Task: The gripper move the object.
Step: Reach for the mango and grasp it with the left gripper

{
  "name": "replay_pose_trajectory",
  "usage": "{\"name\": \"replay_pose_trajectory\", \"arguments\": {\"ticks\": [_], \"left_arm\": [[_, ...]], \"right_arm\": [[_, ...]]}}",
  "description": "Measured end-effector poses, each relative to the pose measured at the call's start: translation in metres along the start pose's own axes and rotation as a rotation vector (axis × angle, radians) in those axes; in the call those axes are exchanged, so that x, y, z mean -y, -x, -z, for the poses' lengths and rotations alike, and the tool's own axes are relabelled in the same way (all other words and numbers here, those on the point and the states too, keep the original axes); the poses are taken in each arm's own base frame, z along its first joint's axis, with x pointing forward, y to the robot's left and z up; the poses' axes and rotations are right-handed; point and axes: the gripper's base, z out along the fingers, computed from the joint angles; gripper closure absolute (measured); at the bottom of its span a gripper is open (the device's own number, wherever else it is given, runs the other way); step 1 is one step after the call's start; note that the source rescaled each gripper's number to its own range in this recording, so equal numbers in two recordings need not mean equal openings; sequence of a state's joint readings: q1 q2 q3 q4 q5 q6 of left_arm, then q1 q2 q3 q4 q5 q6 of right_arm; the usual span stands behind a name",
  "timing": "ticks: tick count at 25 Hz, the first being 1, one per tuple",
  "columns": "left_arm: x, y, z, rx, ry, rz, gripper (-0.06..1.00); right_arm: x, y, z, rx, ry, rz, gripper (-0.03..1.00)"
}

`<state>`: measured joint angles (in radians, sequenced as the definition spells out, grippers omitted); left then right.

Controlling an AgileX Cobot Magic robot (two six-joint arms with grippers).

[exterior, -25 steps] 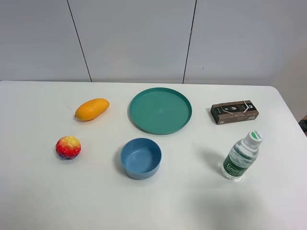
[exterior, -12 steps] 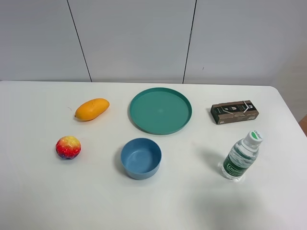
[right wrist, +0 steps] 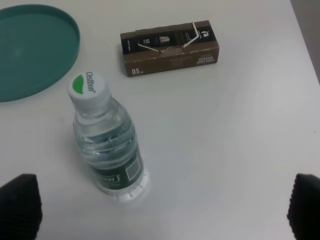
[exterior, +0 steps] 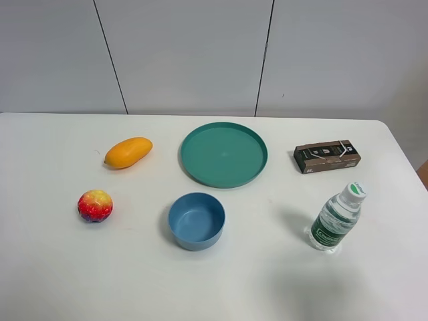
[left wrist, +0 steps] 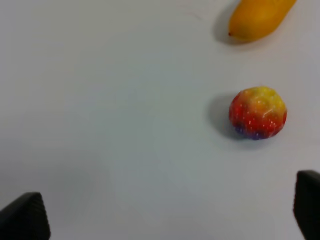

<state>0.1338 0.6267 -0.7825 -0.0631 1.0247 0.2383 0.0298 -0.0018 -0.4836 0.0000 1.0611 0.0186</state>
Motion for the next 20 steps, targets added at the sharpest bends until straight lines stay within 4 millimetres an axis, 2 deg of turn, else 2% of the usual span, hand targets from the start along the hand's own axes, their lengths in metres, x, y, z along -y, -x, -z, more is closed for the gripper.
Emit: {"name": "replay_pose_trajectory", "arguments": {"ticks": [9,13,17,20], "left_arm": [[-0.013,0.088,-0.060,-0.117,-0.136,-0.176,-0.06],[-0.012,0.113,-0.094,-0.152,-0.202,-0.314,-0.06],[0.003,0.127,-0.128,-0.178,-0.302,-0.464,-0.06],[0.015,0.138,-0.151,-0.184,-0.378,-0.479,-0.06]], "right_arm": [[0.000,0.000,0.000,0.000,0.000,0.000,-0.03],[0.000,0.000,0.000,0.000,0.000,0.000,-0.03],[0.000,0.000,0.000,0.000,0.000,0.000,-0.03],[0.000,0.000,0.000,0.000,0.000,0.000,-0.03]]}}
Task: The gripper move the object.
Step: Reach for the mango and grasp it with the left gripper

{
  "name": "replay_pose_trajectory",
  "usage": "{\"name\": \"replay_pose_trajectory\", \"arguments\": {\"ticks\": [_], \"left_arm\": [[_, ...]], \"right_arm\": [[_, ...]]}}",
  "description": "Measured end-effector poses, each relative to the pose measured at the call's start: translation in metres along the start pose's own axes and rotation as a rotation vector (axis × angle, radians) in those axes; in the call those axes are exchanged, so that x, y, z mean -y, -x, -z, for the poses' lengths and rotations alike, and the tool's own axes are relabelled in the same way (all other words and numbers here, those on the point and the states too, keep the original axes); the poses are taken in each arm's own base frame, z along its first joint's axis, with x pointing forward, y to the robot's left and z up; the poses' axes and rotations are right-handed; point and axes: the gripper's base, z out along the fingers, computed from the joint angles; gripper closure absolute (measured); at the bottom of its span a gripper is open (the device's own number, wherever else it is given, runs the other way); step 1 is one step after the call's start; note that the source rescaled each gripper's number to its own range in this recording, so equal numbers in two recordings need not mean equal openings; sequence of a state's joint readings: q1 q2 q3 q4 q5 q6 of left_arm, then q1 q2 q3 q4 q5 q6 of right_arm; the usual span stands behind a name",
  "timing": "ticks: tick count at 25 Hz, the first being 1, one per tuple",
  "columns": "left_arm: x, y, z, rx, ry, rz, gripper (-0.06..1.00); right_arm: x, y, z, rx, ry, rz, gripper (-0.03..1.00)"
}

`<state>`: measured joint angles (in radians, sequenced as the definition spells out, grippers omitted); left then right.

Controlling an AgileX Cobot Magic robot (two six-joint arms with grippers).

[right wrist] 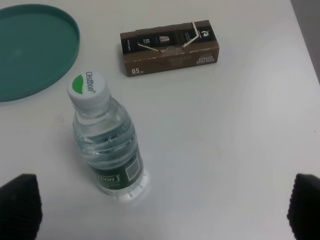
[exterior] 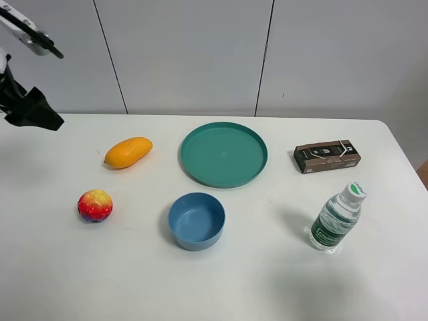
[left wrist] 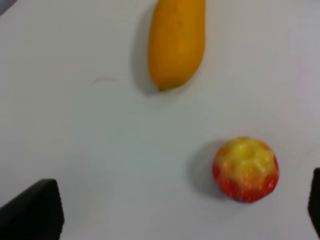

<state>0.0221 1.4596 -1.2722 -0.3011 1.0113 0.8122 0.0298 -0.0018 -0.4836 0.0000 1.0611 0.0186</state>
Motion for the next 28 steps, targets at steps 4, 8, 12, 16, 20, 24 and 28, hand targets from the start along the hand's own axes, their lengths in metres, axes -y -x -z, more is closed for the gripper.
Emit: {"name": "replay_pose_trajectory", "arguments": {"ticks": [4,8,12,16,20,24,28], "left_arm": [[-0.014,0.014,-0.030,-0.012,-0.056,0.025,-0.06],[-0.027,0.024,-0.058,-0.028,-0.091,0.015,-0.06],[-0.028,0.040,-0.085,-0.017,-0.137,-0.040,-0.06],[-0.024,0.052,-0.111,-0.012,-0.162,-0.124,-0.06],[-0.015,0.056,-0.141,-0.024,-0.199,-0.187,-0.06],[-0.015,0.052,-0.168,-0.044,-0.208,-0.185,-0.06],[-0.017,0.045,-0.192,-0.069,-0.214,-0.169,-0.06]], "right_arm": [[0.000,0.000,0.000,0.000,0.000,0.000,-0.03],[0.000,0.000,0.000,0.000,0.000,0.000,-0.03],[0.000,0.000,0.000,0.000,0.000,0.000,-0.03],[0.000,0.000,0.000,0.000,0.000,0.000,-0.03],[0.000,0.000,0.000,0.000,0.000,0.000,-0.03],[0.000,0.000,0.000,0.000,0.000,0.000,-0.03],[0.000,0.000,0.000,0.000,0.000,0.000,-0.03]]}}
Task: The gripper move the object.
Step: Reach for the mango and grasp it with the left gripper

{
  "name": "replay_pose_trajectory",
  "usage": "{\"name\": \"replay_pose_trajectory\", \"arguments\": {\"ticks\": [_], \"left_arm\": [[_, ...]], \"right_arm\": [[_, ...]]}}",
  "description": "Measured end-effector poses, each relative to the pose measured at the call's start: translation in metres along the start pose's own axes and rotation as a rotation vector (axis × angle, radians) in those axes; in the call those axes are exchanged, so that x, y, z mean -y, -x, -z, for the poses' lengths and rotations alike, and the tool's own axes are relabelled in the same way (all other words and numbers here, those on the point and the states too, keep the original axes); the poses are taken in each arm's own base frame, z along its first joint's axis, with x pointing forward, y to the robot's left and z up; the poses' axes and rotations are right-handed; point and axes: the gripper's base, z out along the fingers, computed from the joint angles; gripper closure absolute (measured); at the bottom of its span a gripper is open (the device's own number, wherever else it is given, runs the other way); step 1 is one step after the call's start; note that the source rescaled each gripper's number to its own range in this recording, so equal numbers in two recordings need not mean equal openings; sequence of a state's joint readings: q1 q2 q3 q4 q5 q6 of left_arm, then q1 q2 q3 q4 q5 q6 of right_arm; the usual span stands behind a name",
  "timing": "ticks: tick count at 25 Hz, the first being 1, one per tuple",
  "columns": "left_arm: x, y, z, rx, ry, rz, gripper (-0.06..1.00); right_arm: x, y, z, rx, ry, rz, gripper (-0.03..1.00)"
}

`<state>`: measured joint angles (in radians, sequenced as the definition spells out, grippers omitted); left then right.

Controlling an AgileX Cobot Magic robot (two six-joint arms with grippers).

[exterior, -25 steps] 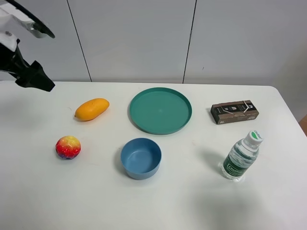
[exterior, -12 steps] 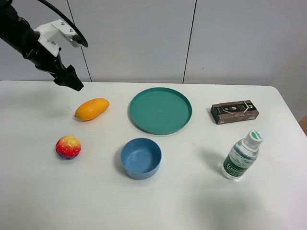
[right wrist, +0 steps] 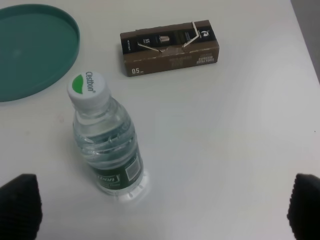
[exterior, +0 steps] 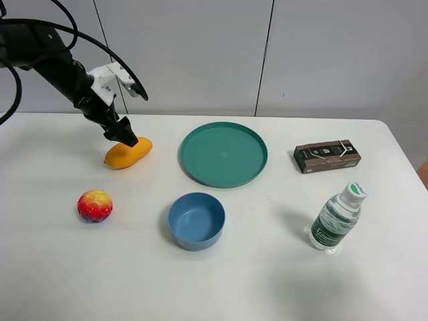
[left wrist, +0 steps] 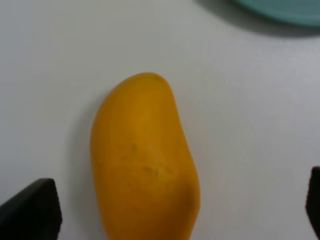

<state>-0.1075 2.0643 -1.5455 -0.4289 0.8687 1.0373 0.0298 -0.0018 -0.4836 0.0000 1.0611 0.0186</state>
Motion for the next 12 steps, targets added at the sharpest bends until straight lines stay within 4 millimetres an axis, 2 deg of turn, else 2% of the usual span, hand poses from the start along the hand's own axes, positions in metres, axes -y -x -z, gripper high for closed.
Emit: {"name": "replay_pose_trajectory", "arguments": {"ticks": [7,12], "left_arm": [[-0.010,-0.009,-0.033,-0.015,0.020,0.023,-0.06],[-0.013,-0.014,-0.047,-0.020,0.030,0.031,-0.06]], "right_arm": [[0.000,0.000,0.000,0.000,0.000,0.000,-0.03],[0.000,0.000,0.000,0.000,0.000,0.000,-0.03]]}}
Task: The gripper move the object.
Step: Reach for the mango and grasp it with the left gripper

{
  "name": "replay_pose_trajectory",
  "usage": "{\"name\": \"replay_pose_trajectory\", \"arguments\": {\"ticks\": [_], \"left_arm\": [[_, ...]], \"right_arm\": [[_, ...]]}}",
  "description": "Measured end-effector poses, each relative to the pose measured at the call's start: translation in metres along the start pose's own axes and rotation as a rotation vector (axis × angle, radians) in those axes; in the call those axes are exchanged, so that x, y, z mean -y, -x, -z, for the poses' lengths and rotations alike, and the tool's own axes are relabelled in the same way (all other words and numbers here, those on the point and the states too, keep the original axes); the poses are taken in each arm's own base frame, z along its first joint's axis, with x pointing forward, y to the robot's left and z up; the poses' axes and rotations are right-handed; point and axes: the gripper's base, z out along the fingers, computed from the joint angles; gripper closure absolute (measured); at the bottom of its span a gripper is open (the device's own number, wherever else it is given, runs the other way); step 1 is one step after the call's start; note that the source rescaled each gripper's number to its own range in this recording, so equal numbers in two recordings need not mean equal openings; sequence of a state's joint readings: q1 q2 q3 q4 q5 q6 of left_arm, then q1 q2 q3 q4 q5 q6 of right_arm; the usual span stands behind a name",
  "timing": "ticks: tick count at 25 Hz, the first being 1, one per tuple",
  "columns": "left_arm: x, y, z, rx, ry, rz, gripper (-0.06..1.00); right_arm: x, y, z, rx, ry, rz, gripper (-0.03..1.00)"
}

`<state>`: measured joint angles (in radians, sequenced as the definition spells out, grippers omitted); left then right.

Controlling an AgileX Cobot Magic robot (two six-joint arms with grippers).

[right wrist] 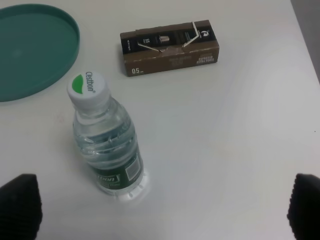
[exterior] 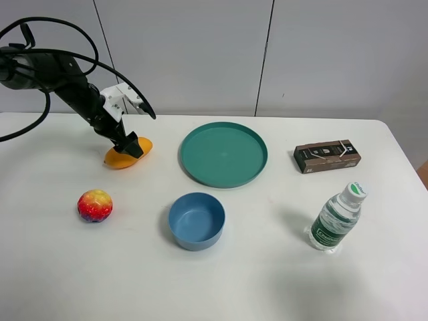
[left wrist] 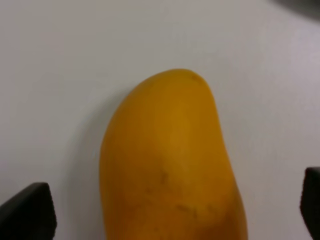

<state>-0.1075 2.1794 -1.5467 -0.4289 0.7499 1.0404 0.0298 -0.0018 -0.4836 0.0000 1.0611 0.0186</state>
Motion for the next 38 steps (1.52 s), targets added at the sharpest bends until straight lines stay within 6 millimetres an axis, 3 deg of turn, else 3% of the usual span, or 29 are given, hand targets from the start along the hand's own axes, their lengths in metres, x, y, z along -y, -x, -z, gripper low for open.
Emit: {"name": "replay_pose_trajectory", "arguments": {"ticks": [10,30,31,33,34,35,36,38], "left_arm": [[-0.001,-0.009,-0.023,-0.032,-0.029,0.020,-0.06],[-0.004,-0.013,-0.037,-0.025,-0.012,0.040,-0.06],[-0.004,-0.014,-0.038,-0.025,-0.012,0.040,-0.02],[-0.004,-0.013,-0.037,-0.024,-0.011,0.040,0.20],[-0.004,-0.013,-0.037,-0.024,-0.011,0.040,0.42],[-0.004,-0.013,-0.037,-0.024,-0.011,0.040,0.73],[-0.004,-0.013,-0.037,-0.024,-0.011,0.040,0.94],[-0.003,-0.014,-0.037,-0.031,-0.022,0.040,0.92]], "right_arm": [[0.000,0.000,0.000,0.000,0.000,0.000,-0.03],[0.000,0.000,0.000,0.000,0.000,0.000,-0.03],[0.000,0.000,0.000,0.000,0.000,0.000,-0.03],[0.000,0.000,0.000,0.000,0.000,0.000,-0.03],[0.000,0.000,0.000,0.000,0.000,0.000,-0.03],[0.000,0.000,0.000,0.000,0.000,0.000,-0.03],[0.000,0.000,0.000,0.000,0.000,0.000,-0.03],[0.000,0.000,0.000,0.000,0.000,0.000,-0.03]]}}
